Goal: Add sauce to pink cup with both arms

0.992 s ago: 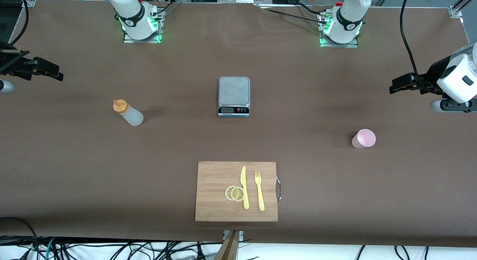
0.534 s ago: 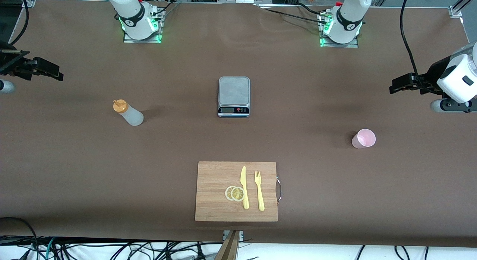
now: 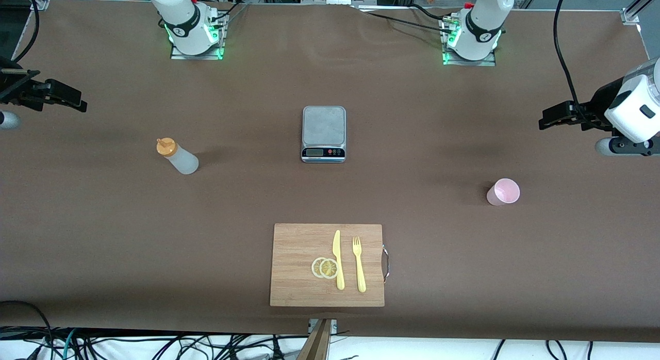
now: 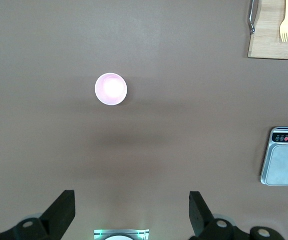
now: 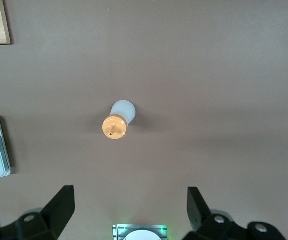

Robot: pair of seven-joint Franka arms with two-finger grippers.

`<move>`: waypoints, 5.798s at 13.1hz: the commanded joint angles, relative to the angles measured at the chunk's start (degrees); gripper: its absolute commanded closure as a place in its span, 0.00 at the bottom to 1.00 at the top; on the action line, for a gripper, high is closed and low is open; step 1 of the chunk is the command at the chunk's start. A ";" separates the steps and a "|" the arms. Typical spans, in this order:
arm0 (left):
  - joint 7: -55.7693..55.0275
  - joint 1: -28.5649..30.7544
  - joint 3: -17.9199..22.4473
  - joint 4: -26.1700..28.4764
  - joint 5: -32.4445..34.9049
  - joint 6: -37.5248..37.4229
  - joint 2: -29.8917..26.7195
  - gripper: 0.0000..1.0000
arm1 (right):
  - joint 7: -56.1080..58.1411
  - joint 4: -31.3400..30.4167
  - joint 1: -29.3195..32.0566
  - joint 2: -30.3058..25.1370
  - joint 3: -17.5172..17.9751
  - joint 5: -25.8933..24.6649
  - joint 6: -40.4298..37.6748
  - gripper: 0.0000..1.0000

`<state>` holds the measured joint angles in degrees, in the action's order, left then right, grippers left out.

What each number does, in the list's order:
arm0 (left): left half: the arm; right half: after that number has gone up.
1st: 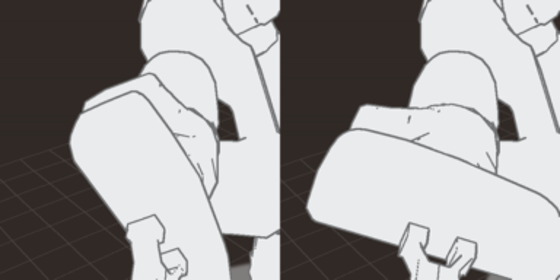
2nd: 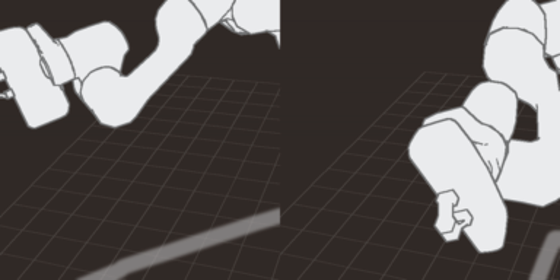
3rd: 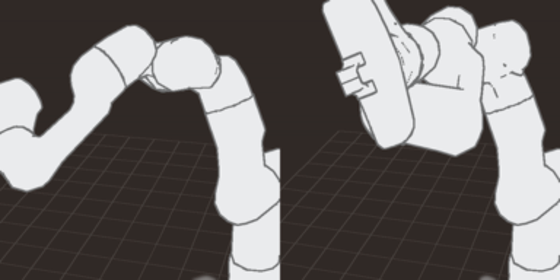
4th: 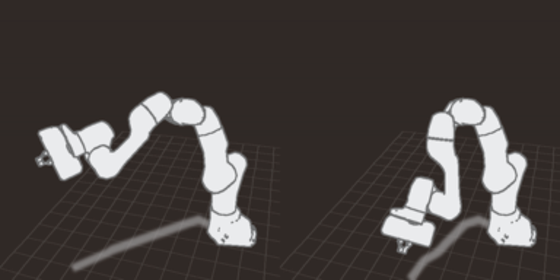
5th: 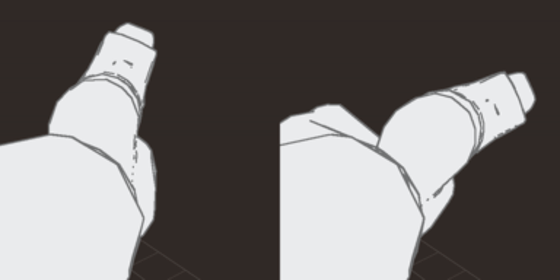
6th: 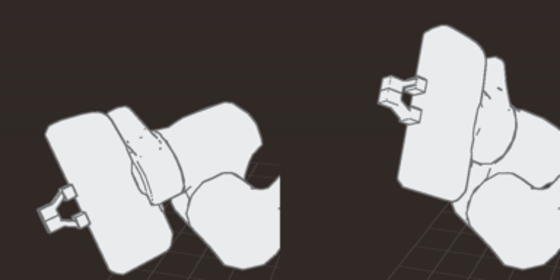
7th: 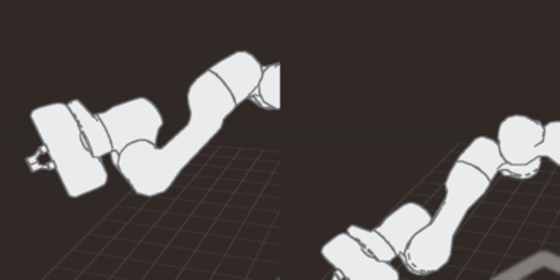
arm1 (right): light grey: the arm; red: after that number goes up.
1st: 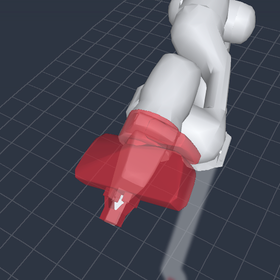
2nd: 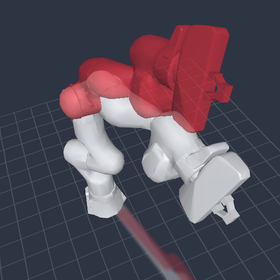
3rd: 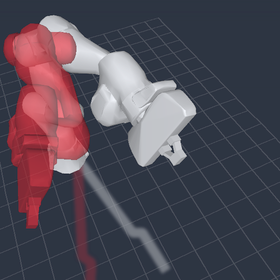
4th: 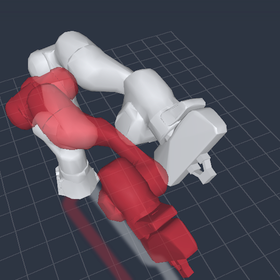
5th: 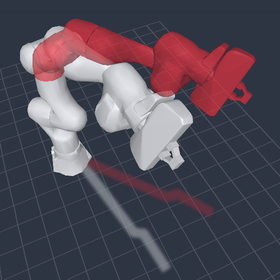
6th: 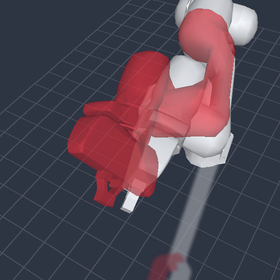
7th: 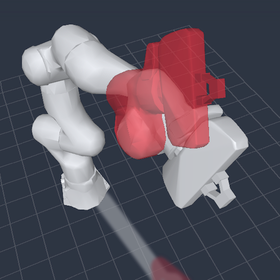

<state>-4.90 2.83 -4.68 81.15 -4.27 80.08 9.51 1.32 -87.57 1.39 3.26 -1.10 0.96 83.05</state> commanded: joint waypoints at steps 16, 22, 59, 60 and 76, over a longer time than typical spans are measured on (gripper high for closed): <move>1.04 0.51 0.20 0.06 0.31 0.68 1.56 0.00 | -0.36 0.82 -0.16 -0.27 0.22 1.24 -1.66 0.01; 5.94 1.30 0.55 10.32 3.39 10.34 2.70 0.00 | -0.36 0.82 -0.16 -0.27 0.22 1.24 -1.75 0.01; 10.45 3.51 1.78 31.80 3.48 52.30 13.96 1.00 | -0.44 0.91 -0.16 -0.18 0.13 1.41 -1.67 0.01; 10.09 2.54 1.61 30.22 3.39 49.76 13.69 1.00 | -0.44 0.91 -0.16 -0.18 0.22 1.41 -1.66 0.01; -17.67 -29.61 -1.56 23.70 -8.56 40.59 10.96 1.00 | -0.44 0.91 -0.16 -0.18 0.22 1.41 -1.75 0.01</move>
<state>-20.07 -22.43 -7.23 104.84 -11.74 121.51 21.17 1.32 -87.57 1.26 3.22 -0.89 1.71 82.23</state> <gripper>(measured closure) 0.969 0.004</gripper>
